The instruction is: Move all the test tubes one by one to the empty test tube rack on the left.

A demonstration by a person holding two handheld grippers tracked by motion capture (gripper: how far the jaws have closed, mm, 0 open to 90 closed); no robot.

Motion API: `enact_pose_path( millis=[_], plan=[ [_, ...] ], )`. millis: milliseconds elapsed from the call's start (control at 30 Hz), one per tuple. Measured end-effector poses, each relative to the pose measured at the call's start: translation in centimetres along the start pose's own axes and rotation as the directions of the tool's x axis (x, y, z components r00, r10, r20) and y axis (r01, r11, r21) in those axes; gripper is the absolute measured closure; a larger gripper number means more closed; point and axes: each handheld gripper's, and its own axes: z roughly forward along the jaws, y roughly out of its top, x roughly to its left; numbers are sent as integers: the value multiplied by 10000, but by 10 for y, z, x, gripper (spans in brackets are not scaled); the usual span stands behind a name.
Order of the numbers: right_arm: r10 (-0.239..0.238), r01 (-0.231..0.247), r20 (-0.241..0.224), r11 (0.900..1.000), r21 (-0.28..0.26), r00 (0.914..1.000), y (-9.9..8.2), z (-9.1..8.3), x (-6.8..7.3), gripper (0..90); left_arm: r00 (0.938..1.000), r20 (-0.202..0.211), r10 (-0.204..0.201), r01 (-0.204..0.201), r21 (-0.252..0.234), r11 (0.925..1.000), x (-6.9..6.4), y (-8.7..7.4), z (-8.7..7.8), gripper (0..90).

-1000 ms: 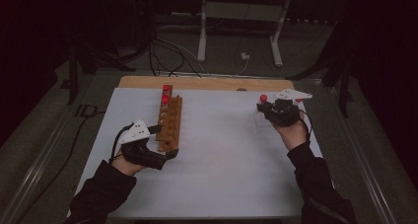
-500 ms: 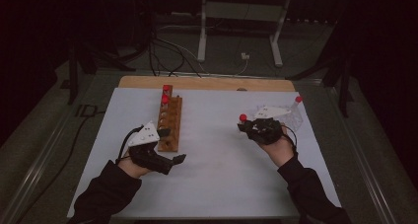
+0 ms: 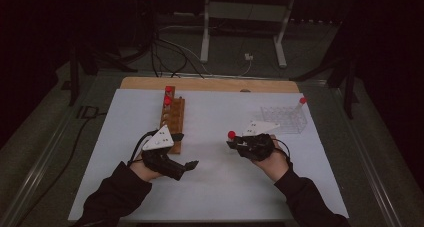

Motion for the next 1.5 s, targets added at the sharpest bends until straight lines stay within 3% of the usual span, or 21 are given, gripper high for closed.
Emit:
enact_pose_path(
  millis=[400, 667, 1100, 1300, 1500],
  plan=[
    [-280, 284, -547, 9996, 68, 9981, -4, 6, 17, 751, 9986, 383, 368, -360, -234, 9991, -7, 19, 25, 87],
    [-340, 345, -681, 9994, 74, 9971, -4, 8, 21, 751, 9964, 534, 660, -642, -355, 9973, -15, 32, 47, 228],
    [-319, 317, -735, 9995, -42, 9968, -4, 5, 20, 751, 9947, 646, 797, -770, -431, 9961, -16, 37, 68, 595],
    [-246, 240, -731, 9997, -92, 9970, -5, 3, 20, 751, 9947, 671, 783, -764, -302, 9966, -14, 37, 71, 701],
    [-250, 245, -710, 9997, -88, 9972, -5, 4, 20, 751, 9927, 765, 928, -917, -170, 9956, -13, 39, 72, 715]
  ],
)
